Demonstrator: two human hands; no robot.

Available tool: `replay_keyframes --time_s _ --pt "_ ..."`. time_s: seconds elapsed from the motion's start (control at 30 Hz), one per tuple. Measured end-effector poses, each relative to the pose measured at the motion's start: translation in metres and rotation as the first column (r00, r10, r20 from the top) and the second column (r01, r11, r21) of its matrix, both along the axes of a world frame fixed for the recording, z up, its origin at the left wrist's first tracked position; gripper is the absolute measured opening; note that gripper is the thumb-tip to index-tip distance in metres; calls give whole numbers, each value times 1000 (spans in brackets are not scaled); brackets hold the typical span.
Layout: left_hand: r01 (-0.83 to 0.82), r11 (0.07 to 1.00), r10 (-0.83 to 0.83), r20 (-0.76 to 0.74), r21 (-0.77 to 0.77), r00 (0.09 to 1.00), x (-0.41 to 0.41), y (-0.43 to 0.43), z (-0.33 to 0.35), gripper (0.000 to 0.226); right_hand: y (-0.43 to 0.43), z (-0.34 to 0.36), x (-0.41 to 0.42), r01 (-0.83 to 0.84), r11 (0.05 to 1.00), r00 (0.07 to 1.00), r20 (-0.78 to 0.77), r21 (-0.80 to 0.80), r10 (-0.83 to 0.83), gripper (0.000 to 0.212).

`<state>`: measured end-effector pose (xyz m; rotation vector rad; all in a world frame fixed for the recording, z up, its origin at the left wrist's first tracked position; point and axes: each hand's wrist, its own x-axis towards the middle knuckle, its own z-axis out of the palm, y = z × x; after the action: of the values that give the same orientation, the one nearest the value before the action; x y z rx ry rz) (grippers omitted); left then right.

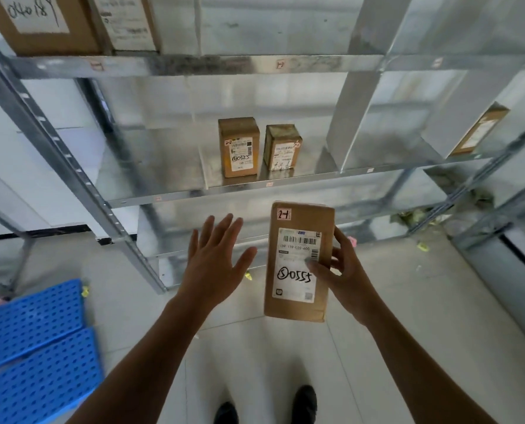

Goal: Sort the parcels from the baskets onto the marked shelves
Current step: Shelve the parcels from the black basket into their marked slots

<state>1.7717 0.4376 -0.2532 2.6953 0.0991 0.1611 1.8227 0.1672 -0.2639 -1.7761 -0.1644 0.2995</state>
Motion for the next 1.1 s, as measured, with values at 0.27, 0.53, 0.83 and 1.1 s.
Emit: replay_keyframes --time_s 0.27,0.53,0.83,1.1 --pt "-85 995 85 1 52 996 40 -38 -2 78 -26 -4 62 -89 995 996 -23 48 90 80" --pt "-289 954 288 24 79 957 36 -36 -2 75 -9 -14 114 -280 953 958 -36 117 286 82" --pt "-494 862 493 37 113 869 10 31 0 81 94 -11 130 -478 877 878 25 40 478 79" --pt "-523 848 518 78 87 852 -3 137 7 80 206 6 125 -505 863 862 72 20 502 80"
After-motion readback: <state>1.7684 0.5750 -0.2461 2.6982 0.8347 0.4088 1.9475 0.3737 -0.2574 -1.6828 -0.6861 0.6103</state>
